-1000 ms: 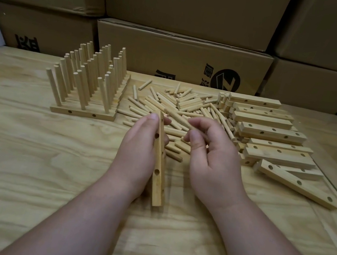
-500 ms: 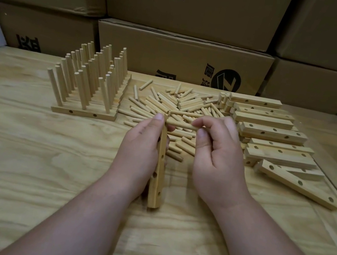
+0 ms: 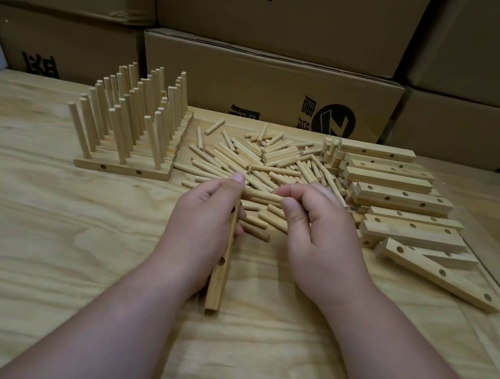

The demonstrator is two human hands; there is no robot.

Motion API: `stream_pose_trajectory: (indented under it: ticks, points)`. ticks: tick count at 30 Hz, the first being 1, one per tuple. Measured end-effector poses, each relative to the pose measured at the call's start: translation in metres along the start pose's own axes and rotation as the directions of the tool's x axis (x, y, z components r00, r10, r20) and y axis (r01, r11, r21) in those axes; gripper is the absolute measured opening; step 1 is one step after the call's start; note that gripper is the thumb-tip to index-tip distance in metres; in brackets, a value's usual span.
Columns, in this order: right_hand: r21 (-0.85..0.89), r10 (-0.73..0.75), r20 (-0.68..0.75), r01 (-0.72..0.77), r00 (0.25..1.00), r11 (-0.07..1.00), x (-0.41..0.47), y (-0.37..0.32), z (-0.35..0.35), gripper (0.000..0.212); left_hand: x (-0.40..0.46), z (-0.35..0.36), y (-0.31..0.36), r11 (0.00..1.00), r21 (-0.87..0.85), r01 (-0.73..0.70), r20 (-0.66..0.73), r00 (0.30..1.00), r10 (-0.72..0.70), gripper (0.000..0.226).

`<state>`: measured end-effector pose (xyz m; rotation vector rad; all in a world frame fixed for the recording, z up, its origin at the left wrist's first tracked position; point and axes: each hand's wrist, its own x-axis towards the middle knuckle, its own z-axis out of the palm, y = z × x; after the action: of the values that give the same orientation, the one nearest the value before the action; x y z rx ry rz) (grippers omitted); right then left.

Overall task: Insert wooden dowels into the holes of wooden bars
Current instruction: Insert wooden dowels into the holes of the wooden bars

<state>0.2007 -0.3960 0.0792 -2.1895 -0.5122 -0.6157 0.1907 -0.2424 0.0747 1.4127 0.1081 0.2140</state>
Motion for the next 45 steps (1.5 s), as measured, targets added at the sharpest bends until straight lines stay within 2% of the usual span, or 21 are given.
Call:
stream_pose_trajectory:
  ticks: [18, 22, 25, 28, 30, 33, 35, 37, 39, 40, 42, 45]
  points:
    - [0.004, -0.031, -0.096, 0.031, 0.995, 1.0, -0.002, 0.002, 0.001, 0.012, -0.004, 0.002, 0.006, 0.999, 0.035, 0.025, 0.036, 0.999, -0.027, 0.031]
    - [0.126, 0.028, -0.167, -0.007, 0.986, 0.992, -0.005, 0.0, 0.005, 0.01, -0.005, 0.001, 0.004, 0.999, 0.033, 0.001, 0.127, 0.992, -0.005, 0.04]
    - [0.205, 0.091, -0.216, -0.046, 0.972, 0.978, -0.005, 0.0, 0.004, 0.025, -0.005, 0.003, 0.002, 0.999, 0.045, -0.027, 0.209, 0.978, 0.017, 0.043]
    - [0.222, 0.105, -0.244, -0.05, 0.964, 0.974, -0.004, 0.001, 0.004, 0.041, -0.001, 0.004, -0.003, 0.997, 0.075, -0.012, 0.179, 0.984, -0.002, 0.041]
    - [0.312, 0.148, -0.252, -0.064, 0.956, 0.948, -0.004, 0.0, 0.005, 0.051, 0.002, 0.003, -0.008, 0.993, 0.115, 0.006, 0.138, 0.99, -0.022, 0.046]
    - [0.429, 0.233, -0.265, -0.102, 0.936, 0.897, -0.003, 0.002, 0.003, 0.043, 0.007, 0.002, -0.011, 0.998, -0.009, 0.062, 0.082, 0.995, -0.061, 0.054]
    - [0.32, 0.25, -0.238, -0.167, 0.939, 0.933, -0.002, 0.008, 0.002, 0.03, 0.011, 0.002, -0.011, 0.98, -0.169, 0.107, 0.044, 0.994, -0.101, 0.057]
    - [0.03, 0.265, -0.14, -0.263, 0.954, 0.964, -0.001, 0.014, 0.004, 0.023, 0.013, 0.002, -0.008, 0.947, -0.293, 0.135, 0.008, 0.99, -0.139, 0.057]
    - [-0.286, 0.323, -0.013, -0.313, 0.946, 0.906, -0.002, 0.017, 0.009, 0.034, 0.013, 0.002, -0.005, 0.918, -0.368, 0.148, -0.011, 0.986, -0.164, 0.056]
    - [-0.382, 0.361, 0.025, -0.325, 0.932, 0.865, -0.003, 0.017, 0.01, 0.04, 0.013, 0.002, -0.003, 0.909, -0.387, 0.152, -0.016, 0.985, -0.172, 0.055]
    - [-0.459, 0.395, 0.044, -0.333, 0.918, 0.824, -0.004, 0.015, 0.01, 0.041, 0.012, 0.003, -0.001, 0.899, -0.407, 0.159, -0.021, 0.983, -0.183, 0.053]
    - [-0.473, 0.406, 0.017, -0.351, 0.914, 0.808, -0.004, 0.014, 0.008, 0.033, 0.011, 0.002, -0.002, 0.898, -0.41, 0.16, -0.024, 0.982, -0.186, 0.052]
